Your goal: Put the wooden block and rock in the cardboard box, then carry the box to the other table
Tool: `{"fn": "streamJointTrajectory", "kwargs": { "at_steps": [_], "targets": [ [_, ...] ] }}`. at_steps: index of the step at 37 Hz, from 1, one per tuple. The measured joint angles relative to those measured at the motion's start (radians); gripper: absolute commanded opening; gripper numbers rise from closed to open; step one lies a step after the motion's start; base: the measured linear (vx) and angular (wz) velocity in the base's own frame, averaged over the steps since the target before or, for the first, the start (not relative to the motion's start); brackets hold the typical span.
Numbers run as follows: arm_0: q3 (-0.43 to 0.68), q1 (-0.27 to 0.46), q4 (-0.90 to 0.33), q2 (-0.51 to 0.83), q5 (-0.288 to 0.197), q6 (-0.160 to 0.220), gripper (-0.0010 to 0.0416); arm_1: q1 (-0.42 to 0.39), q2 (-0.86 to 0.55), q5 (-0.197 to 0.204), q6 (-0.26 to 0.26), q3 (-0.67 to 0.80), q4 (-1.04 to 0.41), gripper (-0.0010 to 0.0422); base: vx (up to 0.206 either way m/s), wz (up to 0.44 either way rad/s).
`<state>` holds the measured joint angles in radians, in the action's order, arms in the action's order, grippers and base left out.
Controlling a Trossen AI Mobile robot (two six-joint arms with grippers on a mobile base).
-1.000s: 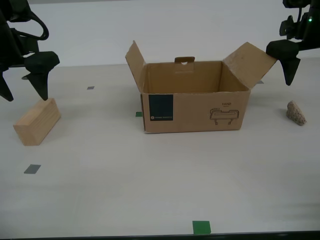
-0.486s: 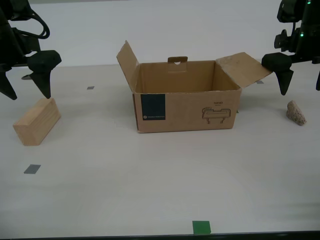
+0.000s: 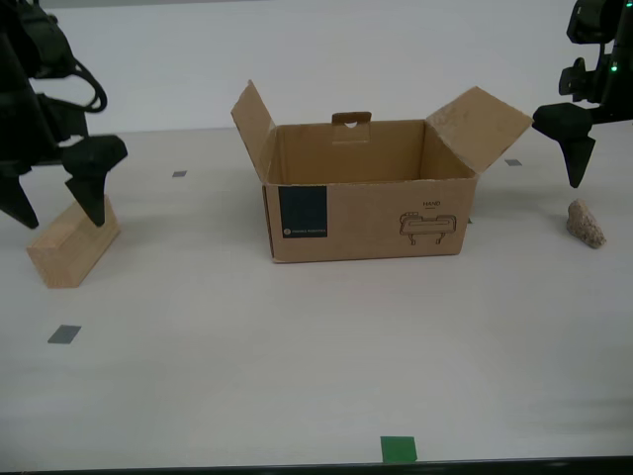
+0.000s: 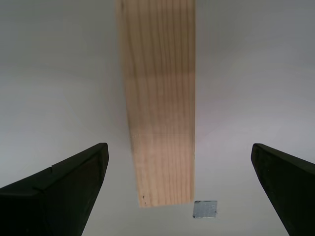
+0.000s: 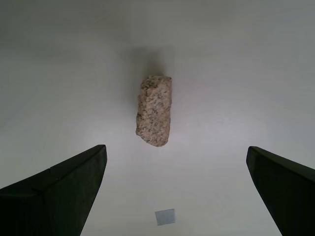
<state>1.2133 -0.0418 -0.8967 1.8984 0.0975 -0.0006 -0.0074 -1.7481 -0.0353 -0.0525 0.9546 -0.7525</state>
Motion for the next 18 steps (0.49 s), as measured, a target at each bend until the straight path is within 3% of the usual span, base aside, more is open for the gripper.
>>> {"fn": "streamJointTrajectory", "kwargs": {
  "at_steps": [6,11,18],
  "targets": [
    [0.0,-0.008,0.0,0.0,-0.003,-0.003,0.0396,0.0,-0.092,0.0,-0.003,0.001,0.012,0.0398,0.0,0.0],
    [0.0,-0.008,0.005,0.0,-0.074,-0.003,0.0396,0.0,-0.107,0.0,-0.003,0.0,0.026,0.0398,0.0,0.0],
    [0.0,-0.008,0.008,0.029,-0.079,-0.003,0.0396,0.0,-0.109,0.0,-0.003,0.001,0.071,0.0398,0.0,0.0]
  ]
}}
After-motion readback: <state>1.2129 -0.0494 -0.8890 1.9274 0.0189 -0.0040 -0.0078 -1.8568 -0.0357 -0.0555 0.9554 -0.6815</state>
